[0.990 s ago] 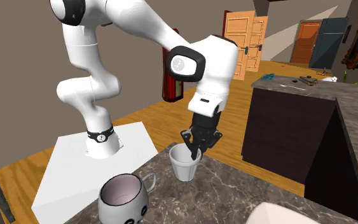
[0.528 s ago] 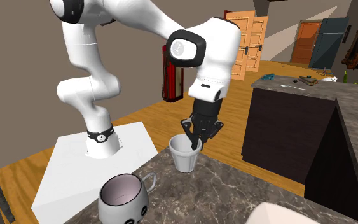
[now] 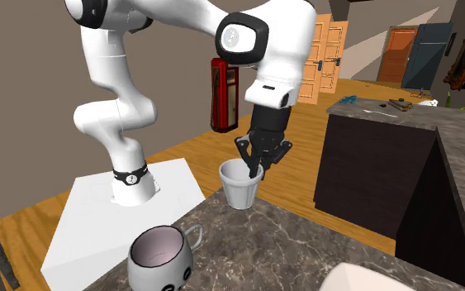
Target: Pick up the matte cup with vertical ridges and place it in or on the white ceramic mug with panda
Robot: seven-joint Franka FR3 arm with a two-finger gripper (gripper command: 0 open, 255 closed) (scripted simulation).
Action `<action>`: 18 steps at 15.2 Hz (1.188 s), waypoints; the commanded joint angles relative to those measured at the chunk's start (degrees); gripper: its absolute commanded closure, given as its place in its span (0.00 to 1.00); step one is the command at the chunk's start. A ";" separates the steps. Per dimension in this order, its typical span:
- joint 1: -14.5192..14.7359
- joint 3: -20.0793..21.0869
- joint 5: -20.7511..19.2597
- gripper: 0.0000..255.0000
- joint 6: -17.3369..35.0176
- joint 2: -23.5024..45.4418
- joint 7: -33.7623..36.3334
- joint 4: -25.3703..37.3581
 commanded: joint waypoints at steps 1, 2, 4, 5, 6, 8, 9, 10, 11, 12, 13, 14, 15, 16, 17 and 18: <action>-0.05 -0.01 0.28 1.00 -1.37 -0.45 -0.35 0.99; -0.06 -0.01 0.41 1.00 -2.09 -0.66 -0.50 1.55; -0.08 -0.01 0.65 1.00 -3.54 -1.02 -0.79 2.71; -0.09 -0.01 0.76 1.00 -4.27 -1.19 -0.93 3.31; -0.10 -0.02 0.85 1.00 -5.01 -1.34 -1.06 3.92; -0.11 -0.02 1.02 1.00 -6.48 -1.59 -1.30 5.19; -0.11 -0.02 1.09 1.00 -7.22 -1.70 -1.41 5.85; -0.11 -0.02 1.16 1.00 -7.97 -1.80 -1.52 6.52; -0.11 -0.02 1.21 1.00 -8.71 -1.88 -1.62 7.20; -0.11 -0.01 1.26 1.00 -9.46 -1.94 -1.72 7.90; -0.11 -0.01 1.30 1.00 -10.22 -2.00 -1.81 8.61; -0.11 -0.01 1.33 1.00 -10.97 -2.03 -1.90 9.34; -0.11 0.00 1.35 1.00 -11.35 -2.06 -1.95 9.69; -0.87 -0.72 1.62 1.00 -11.27 -2.97 -3.50 9.00; -1.62 -1.45 1.85 1.00 -11.21 -3.82 -5.04 8.37; -2.34 -2.20 2.04 1.00 -11.17 -4.60 -6.57 7.80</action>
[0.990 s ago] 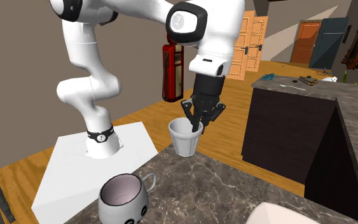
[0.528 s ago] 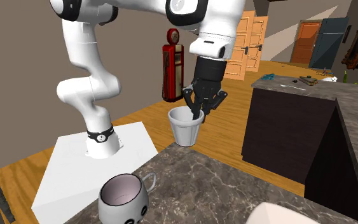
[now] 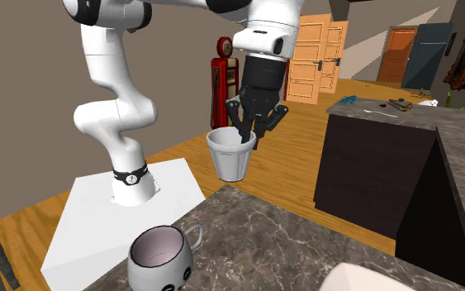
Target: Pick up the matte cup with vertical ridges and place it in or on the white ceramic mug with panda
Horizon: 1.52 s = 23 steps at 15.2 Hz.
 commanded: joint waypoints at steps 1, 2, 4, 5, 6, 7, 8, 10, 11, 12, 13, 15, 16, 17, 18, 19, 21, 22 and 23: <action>-1.41 -1.49 0.20 1.00 -0.10 -1.19 -3.06 -0.61; -2.10 -2.26 0.30 1.00 -0.09 -1.83 -4.56 -1.04; -3.46 -3.78 0.39 1.00 -0.09 -2.92 -7.51 -1.69; -4.11 -4.56 0.38 1.00 -0.10 -3.36 -8.97 -1.91; -4.76 -5.34 0.34 1.00 -0.12 -3.74 -10.41 -2.07; -5.39 -6.12 0.27 1.00 -0.16 -4.05 -11.83 -2.16; -6.03 -6.88 0.17 1.00 -0.19 -4.30 -13.24 -2.19; -7.30 -8.40 -0.08 1.00 -0.29 -4.61 -16.01 -2.04; -7.74 -8.97 -0.19 1.00 -0.33 -4.66 -17.01 -1.93; -7.74 -8.97 -0.20 1.00 0.43 -4.68 -16.92 -2.71; -7.73 -8.97 -0.21 1.00 1.20 -4.68 -16.83 -3.48; -7.72 -8.97 -0.24 1.00 2.72 -4.65 -16.64 -4.98; -7.72 -8.96 -0.27 1.00 3.47 -4.61 -16.54 -5.71; -7.71 -8.95 -0.30 1.00 4.23 -4.56 -16.44 -6.43; -7.71 -8.94 -0.33 1.00 4.98 -4.50 -16.33 -7.13; -7.71 -8.94 -0.38 1.00 5.73 -4.42 -16.22 -7.82; -7.70 -8.91 -0.47 1.00 7.24 -4.24 -15.99 -9.16; -7.70 -8.90 -0.53 1.00 7.98 -4.12 -15.87 -9.81; -7.69 -8.89 -0.60 1.00 8.73 -4.00 -15.74 -10.44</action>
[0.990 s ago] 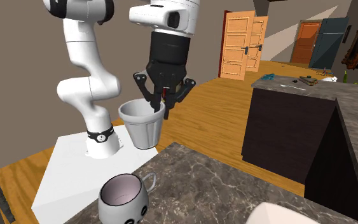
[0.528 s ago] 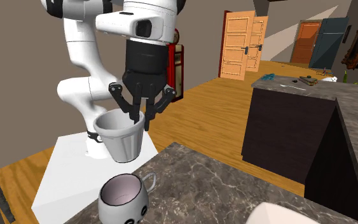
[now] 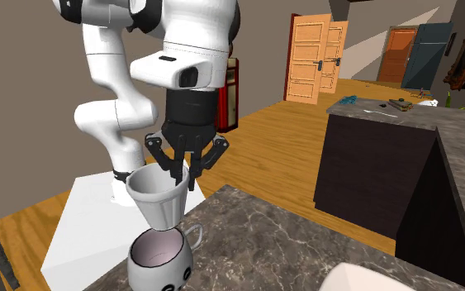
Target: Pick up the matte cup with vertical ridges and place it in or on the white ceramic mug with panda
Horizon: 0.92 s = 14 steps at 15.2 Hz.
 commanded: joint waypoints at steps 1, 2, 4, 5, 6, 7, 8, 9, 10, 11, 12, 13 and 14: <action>0.02 0.06 -0.18 1.00 1.43 0.41 0.30 -1.02; 0.02 0.07 -0.25 1.00 2.17 0.56 0.43 -1.63; 0.02 0.10 -0.42 1.00 3.66 0.91 0.71 -2.82; 0.03 0.12 -0.52 1.00 4.40 1.10 0.85 -3.39; 0.03 0.15 -0.70 1.00 5.71 1.46 1.12 -4.37; 0.03 0.15 -0.69 1.00 5.71 1.45 1.12 -4.39; 0.03 0.15 -0.70 1.00 5.71 1.46 1.12 -4.38; 0.03 0.15 -0.70 1.00 5.71 1.46 1.12 -4.38; 0.02 0.15 -0.70 1.00 5.71 1.46 1.12 -4.37; 0.02 0.15 -0.70 1.00 5.71 1.46 1.12 -4.37; 0.02 0.15 -0.70 1.00 5.71 1.46 1.12 -4.37; 0.02 0.16 -0.70 1.00 5.71 1.46 1.12 -4.37; 0.02 0.16 -0.70 1.00 5.71 1.46 1.12 -4.37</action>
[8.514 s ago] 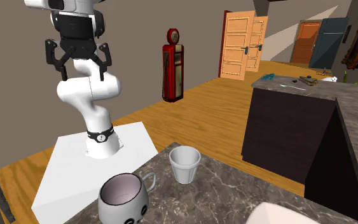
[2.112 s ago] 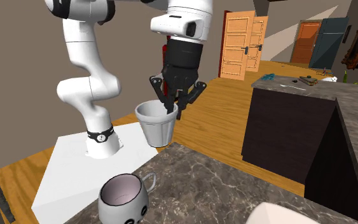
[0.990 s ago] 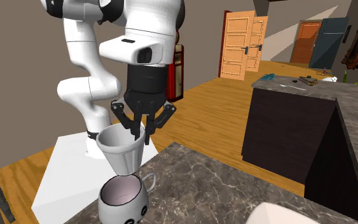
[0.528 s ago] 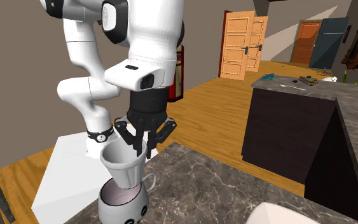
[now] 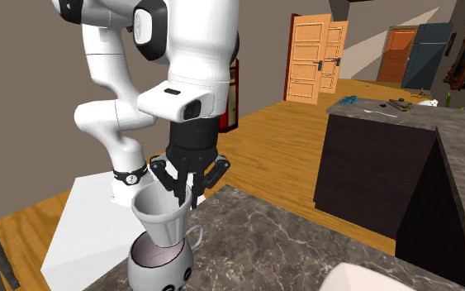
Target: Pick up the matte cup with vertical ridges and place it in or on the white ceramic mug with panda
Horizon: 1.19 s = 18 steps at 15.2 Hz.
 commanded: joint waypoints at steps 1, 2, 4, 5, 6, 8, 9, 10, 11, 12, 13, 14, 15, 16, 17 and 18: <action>-0.04 -0.04 -0.02 0.00 0.01 0.16 0.00 -0.15; -0.05 -0.05 -0.02 0.00 0.05 0.13 -0.02 -0.21; -0.04 -0.04 -0.01 0.00 0.07 0.11 0.00 -0.26; -0.04 -0.04 0.00 0.00 0.08 0.10 0.00 -0.27; -0.03 -0.04 0.00 0.00 0.02 0.11 0.00 -0.20; 0.15 0.13 0.39 0.00 -3.78 -0.45 -0.25 3.06; 0.24 0.23 0.54 0.00 -5.68 -0.61 -0.34 4.81; 0.31 0.30 0.62 0.00 -7.19 -0.68 -0.39 6.24; 0.31 0.30 0.62 0.00 -7.19 -0.68 -0.39 6.24; 0.31 0.30 0.62 0.00 -7.19 -0.69 -0.39 6.23; 0.31 0.30 0.62 0.00 -7.19 -0.68 -0.39 6.24; 0.31 0.30 0.62 0.00 -7.19 -0.68 -0.39 6.24; 0.31 0.30 0.62 0.00 -7.19 -0.68 -0.39 6.24; 0.31 0.30 0.62 0.00 -7.19 -0.68 -0.39 6.24; 0.31 0.30 0.62 0.00 -7.19 -0.68 -0.39 6.24; 0.31 0.30 0.62 0.00 -7.19 -0.68 -0.39 6.24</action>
